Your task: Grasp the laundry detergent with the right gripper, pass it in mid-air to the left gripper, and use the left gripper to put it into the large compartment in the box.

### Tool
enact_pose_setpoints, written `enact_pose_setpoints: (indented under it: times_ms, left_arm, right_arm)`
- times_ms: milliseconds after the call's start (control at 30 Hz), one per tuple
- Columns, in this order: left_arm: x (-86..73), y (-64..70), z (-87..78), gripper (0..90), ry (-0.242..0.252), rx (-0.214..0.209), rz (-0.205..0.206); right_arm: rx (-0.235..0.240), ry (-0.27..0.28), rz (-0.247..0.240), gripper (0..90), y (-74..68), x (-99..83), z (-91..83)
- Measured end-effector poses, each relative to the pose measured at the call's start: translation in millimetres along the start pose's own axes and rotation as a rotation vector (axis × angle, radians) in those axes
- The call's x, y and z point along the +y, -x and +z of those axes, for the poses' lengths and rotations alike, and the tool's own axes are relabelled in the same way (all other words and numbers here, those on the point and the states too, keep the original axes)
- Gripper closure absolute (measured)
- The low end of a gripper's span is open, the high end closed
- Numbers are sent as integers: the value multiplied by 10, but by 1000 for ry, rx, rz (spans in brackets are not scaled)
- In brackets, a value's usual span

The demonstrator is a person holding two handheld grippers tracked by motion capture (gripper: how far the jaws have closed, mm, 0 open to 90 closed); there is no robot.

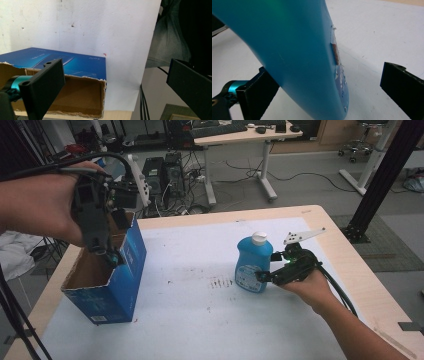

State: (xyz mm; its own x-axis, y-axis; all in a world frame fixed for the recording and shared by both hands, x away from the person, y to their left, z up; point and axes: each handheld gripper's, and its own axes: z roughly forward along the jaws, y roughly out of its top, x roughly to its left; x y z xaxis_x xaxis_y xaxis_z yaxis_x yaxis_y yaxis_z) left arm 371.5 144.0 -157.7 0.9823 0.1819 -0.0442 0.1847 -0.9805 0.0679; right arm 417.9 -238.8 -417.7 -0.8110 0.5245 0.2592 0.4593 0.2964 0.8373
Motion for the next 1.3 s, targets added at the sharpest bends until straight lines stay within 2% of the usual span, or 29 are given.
enact_pose_setpoints:
  times_ms: [367, 567, 733, 1000, 1067, 1300]
  left_arm:
    - [-26, 5, -2, 17, 4, 1, -2]
    - [-28, 6, 1, 17, 4, 3, 1]
    - [-31, 6, 3, 17, 6, 3, 2]
    - [-46, -7, -1, 17, 9, 5, -4]
    - [-43, -11, 0, 17, 8, 5, -1]
    - [-38, -22, 6, 17, 4, 1, -3]
  right_arm:
    - [-2, 14, 0, 13, -29, -20, 138]
    - [-23, 52, 0, 14, -52, -20, 194]
    - [-29, 53, 0, 14, -58, -30, 225]
    - [-39, 52, -25, 60, -81, -43, 273]
    - [-40, 65, -31, 134, -82, -39, 266]
    - [-45, 84, -28, 136, -69, -20, 248]
